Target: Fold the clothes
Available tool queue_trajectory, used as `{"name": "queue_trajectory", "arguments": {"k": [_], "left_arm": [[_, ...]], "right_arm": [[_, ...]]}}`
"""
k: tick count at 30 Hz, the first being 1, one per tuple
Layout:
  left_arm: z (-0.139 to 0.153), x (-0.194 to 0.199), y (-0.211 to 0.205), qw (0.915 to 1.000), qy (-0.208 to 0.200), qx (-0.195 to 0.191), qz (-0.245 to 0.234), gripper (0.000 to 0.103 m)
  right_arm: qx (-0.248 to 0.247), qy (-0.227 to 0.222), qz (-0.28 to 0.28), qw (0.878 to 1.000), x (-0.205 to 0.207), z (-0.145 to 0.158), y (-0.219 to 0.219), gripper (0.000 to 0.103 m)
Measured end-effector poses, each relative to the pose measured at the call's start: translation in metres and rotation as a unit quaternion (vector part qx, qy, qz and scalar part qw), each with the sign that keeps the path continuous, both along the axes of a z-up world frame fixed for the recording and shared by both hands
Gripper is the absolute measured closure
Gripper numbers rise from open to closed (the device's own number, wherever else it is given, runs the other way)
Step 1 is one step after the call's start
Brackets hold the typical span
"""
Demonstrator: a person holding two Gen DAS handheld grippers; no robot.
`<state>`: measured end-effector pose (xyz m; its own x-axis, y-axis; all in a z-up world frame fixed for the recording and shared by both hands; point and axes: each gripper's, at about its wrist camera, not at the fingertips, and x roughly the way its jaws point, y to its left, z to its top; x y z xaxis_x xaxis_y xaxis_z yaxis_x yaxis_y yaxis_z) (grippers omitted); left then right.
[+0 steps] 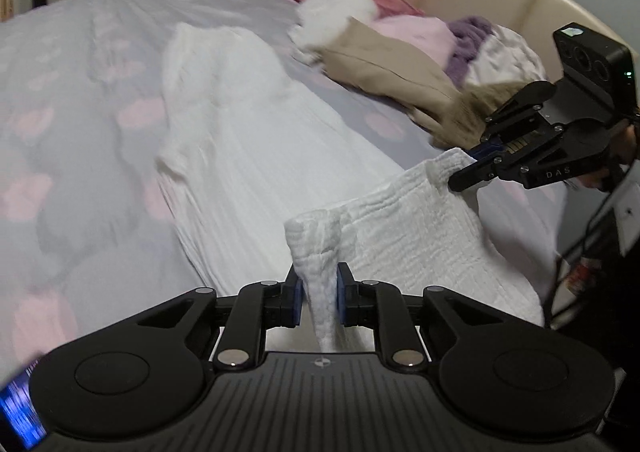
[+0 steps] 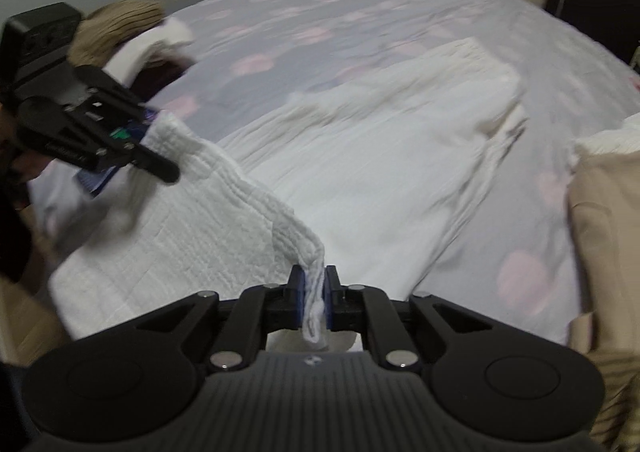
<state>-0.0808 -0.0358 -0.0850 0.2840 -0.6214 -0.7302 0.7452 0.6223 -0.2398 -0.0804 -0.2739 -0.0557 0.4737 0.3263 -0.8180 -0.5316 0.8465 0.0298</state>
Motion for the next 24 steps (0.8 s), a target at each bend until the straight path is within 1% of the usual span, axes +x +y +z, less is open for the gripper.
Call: {"name": "queue_trajectory", "arguments": {"k": [2, 5, 9, 12, 16, 18, 21, 22, 23, 24], "left_arm": [[0.000, 0.008, -0.004, 0.9998, -0.001, 0.006, 0.017, 0.089], [-0.006, 0.022, -0.006, 0.9988, 0.017, 0.010, 0.044, 0.089], [-0.020, 0.030, -0.013, 0.9977, 0.019, 0.037, 0.053, 0.089], [-0.027, 0.033, -0.015, 0.9972, 0.021, 0.045, 0.056, 0.089], [-0.027, 0.033, -0.021, 0.9975, 0.001, 0.053, 0.047, 0.088], [-0.020, 0.032, -0.022, 0.9979, -0.013, 0.044, 0.045, 0.088], [-0.016, 0.035, -0.025, 0.9975, -0.018, 0.039, 0.055, 0.088], [-0.019, 0.037, -0.027, 0.9968, -0.019, 0.047, 0.061, 0.084], [-0.023, 0.039, -0.030, 0.9956, -0.016, 0.065, 0.066, 0.072], [-0.029, 0.040, -0.033, 0.9938, -0.012, 0.088, 0.067, 0.068]], "right_arm": [[-0.006, -0.003, -0.010, 1.000, 0.015, -0.001, 0.002, 0.092], [-0.015, -0.001, -0.015, 1.000, 0.032, -0.006, 0.007, 0.092], [-0.038, 0.011, -0.015, 0.999, 0.047, -0.019, 0.018, 0.092], [-0.064, 0.025, -0.022, 0.997, 0.051, -0.031, 0.025, 0.092], [-0.088, 0.031, -0.049, 0.994, 0.057, -0.036, 0.027, 0.092], [-0.086, 0.025, -0.060, 0.994, 0.059, -0.031, 0.025, 0.092], [-0.081, 0.016, -0.074, 0.994, 0.064, -0.023, 0.023, 0.092], [-0.078, 0.016, -0.077, 0.994, 0.066, -0.022, 0.023, 0.092], [-0.076, 0.021, -0.079, 0.994, 0.067, -0.024, 0.022, 0.090], [-0.077, 0.029, -0.079, 0.993, 0.068, -0.027, 0.022, 0.087]]}}
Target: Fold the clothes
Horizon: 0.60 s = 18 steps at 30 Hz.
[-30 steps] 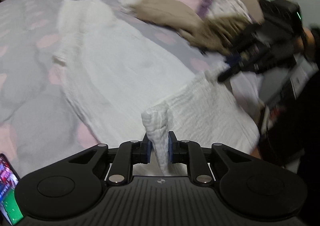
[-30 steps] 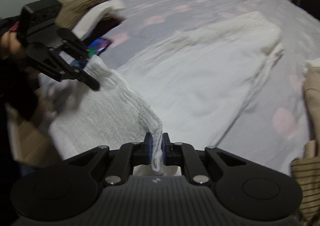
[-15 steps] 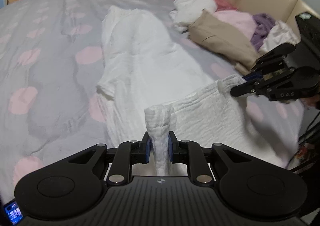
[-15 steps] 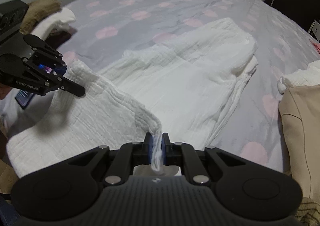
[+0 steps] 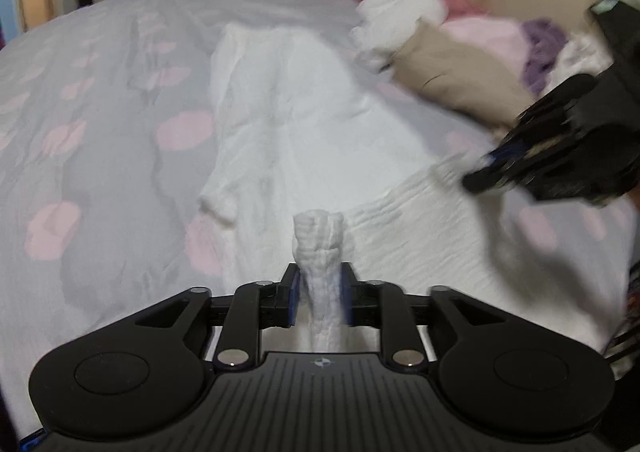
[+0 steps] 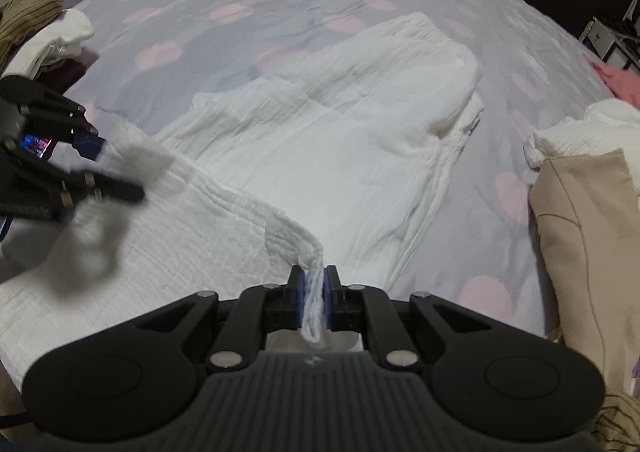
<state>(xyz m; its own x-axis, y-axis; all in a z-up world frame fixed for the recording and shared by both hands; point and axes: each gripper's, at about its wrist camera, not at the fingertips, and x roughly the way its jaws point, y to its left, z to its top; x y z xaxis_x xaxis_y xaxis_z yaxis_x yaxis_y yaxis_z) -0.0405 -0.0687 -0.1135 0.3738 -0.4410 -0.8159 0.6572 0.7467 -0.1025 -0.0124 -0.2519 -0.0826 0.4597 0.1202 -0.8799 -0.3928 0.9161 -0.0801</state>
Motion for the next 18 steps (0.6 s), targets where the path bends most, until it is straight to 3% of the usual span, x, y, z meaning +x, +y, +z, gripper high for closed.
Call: {"name": "queue_trajectory", "arguments": {"k": [2, 4, 6, 8, 12, 18], "left_arm": [[-0.005, -0.001, 0.000, 0.9997, 0.000, 0.024, -0.002, 0.065], [-0.003, -0.003, 0.006, 0.9996, -0.006, 0.026, 0.000, 0.061], [0.002, -0.004, 0.016, 0.9996, -0.002, 0.022, 0.017, 0.052], [0.009, -0.007, 0.031, 0.9991, 0.020, 0.004, 0.037, 0.051], [0.010, -0.023, 0.062, 0.9931, 0.099, -0.044, 0.046, 0.051], [-0.008, -0.056, 0.083, 0.9775, 0.204, -0.051, 0.020, 0.051]], "right_arm": [[-0.013, 0.019, -0.001, 1.000, -0.001, -0.008, -0.002, 0.074], [-0.017, 0.017, -0.011, 1.000, -0.006, -0.010, -0.009, 0.069], [0.028, 0.024, -0.036, 0.999, -0.012, -0.003, -0.026, 0.064], [0.073, 0.031, -0.061, 0.995, -0.018, 0.004, -0.043, 0.047], [0.148, 0.073, -0.096, 0.982, -0.040, 0.004, -0.074, 0.043], [0.190, 0.164, -0.095, 0.963, -0.085, -0.027, -0.088, 0.039]]}}
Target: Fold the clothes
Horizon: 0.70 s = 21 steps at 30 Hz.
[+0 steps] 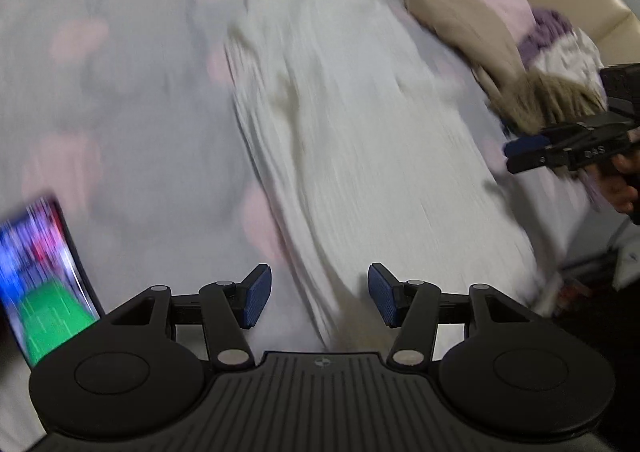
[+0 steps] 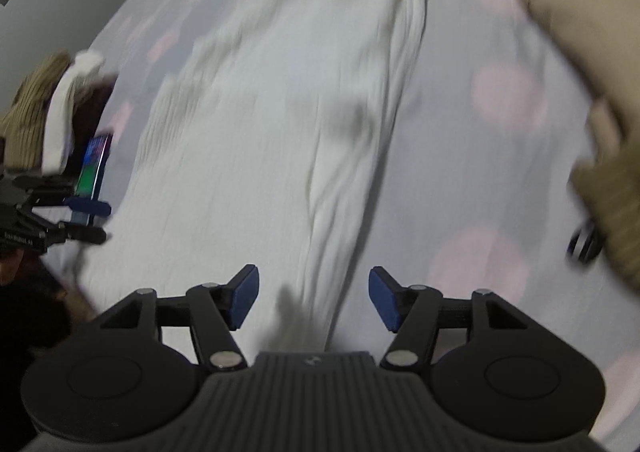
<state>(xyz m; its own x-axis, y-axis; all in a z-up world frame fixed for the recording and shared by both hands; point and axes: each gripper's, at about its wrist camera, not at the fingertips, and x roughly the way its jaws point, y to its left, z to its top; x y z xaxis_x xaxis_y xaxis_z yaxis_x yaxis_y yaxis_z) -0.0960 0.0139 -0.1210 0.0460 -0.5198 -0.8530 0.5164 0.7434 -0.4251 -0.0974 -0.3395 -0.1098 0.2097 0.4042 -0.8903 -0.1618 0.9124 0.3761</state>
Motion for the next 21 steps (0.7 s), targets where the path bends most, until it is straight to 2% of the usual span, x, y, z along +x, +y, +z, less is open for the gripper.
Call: {"name": "queue_trajectory", "arguments": {"k": [3, 6, 12, 13, 15, 16, 17, 18, 19, 21], "left_arm": [[-0.004, -0.013, 0.004, 0.9992, 0.037, -0.016, 0.000, 0.051], [-0.005, -0.021, 0.003, 0.9981, 0.059, -0.017, 0.001, 0.051], [0.006, -0.034, -0.007, 0.9981, 0.042, -0.037, -0.024, 0.051], [0.005, -0.035, -0.008, 0.9980, 0.039, -0.040, -0.028, 0.051], [0.002, -0.039, -0.011, 0.9975, 0.037, -0.048, -0.036, 0.052], [-0.003, -0.040, -0.014, 0.9967, 0.043, -0.053, -0.044, 0.055], [-0.008, -0.041, -0.016, 0.9955, 0.053, -0.057, -0.054, 0.069], [-0.012, -0.042, -0.018, 0.9944, 0.061, -0.059, -0.062, 0.078], [-0.015, -0.043, -0.018, 0.9938, 0.066, -0.060, -0.066, 0.092], [-0.014, -0.043, -0.015, 0.9928, 0.074, -0.068, -0.066, 0.098]], "right_arm": [[0.031, 0.037, 0.011, 0.999, -0.024, -0.016, 0.002, 0.038], [0.062, 0.049, 0.017, 0.997, -0.041, -0.022, 0.006, 0.038], [0.084, 0.025, 0.057, 0.995, -0.061, -0.018, 0.019, 0.040], [0.083, 0.018, 0.063, 0.994, -0.062, -0.018, 0.021, 0.043], [0.079, 0.009, 0.070, 0.994, -0.060, -0.020, 0.024, 0.066], [0.072, 0.010, 0.073, 0.995, -0.060, -0.022, 0.025, 0.085], [0.066, 0.010, 0.077, 0.995, -0.061, -0.024, 0.026, 0.090], [0.065, 0.012, 0.078, 0.995, -0.061, -0.025, 0.026, 0.091], [0.074, 0.016, 0.077, 0.994, -0.061, -0.023, 0.024, 0.093], [0.093, 0.026, 0.075, 0.993, -0.062, -0.020, 0.021, 0.094]]}}
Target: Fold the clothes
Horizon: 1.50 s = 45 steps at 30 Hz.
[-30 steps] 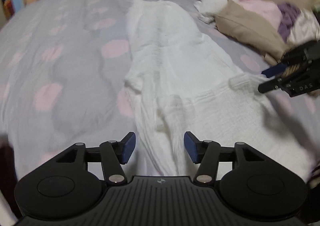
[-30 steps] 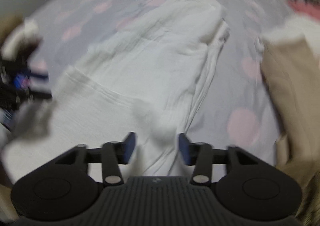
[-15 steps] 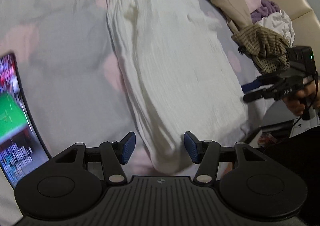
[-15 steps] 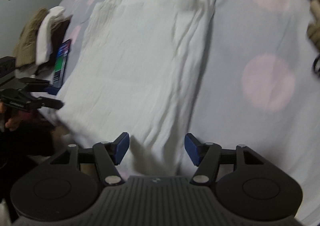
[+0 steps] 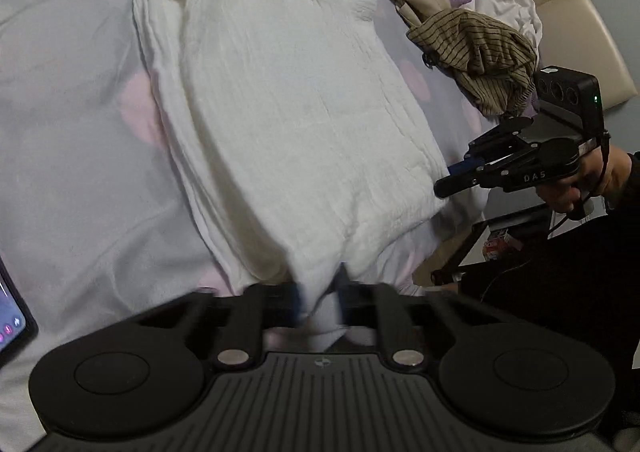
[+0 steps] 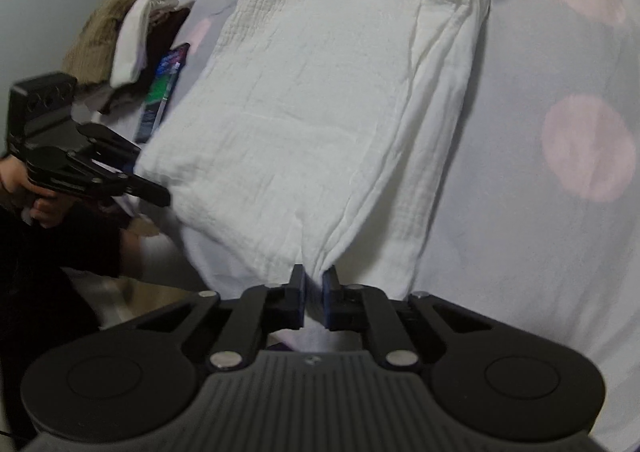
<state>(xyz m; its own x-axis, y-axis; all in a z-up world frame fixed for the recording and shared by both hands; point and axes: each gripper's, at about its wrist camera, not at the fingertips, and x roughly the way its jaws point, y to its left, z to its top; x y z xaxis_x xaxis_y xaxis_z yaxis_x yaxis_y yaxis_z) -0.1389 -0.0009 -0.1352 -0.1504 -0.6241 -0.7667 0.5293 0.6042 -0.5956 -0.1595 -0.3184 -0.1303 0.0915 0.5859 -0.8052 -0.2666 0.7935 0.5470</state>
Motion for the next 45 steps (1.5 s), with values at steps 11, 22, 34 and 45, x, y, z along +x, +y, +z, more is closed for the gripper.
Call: {"name": "queue_trajectory", "arguments": {"k": [11, 22, 34, 45], "left_arm": [[0.025, -0.013, 0.013, 0.9969, 0.051, -0.032, -0.051, 0.100], [-0.012, -0.029, -0.003, 0.9822, 0.023, 0.149, -0.112, 0.075], [0.055, 0.002, -0.024, 0.9867, -0.149, 0.034, -0.055, 0.074], [0.044, 0.023, -0.039, 0.9763, -0.162, 0.107, -0.096, 0.076]], "right_arm": [[0.081, 0.046, 0.039, 0.995, -0.017, 0.032, -0.014, 0.095], [-0.108, 0.039, 0.101, 0.988, -0.024, 0.016, 0.004, 0.060], [-0.097, -0.135, 0.111, 0.980, 0.011, 0.027, 0.045, 0.060], [-0.087, -0.068, 0.083, 0.990, 0.036, 0.023, 0.034, 0.042]]}}
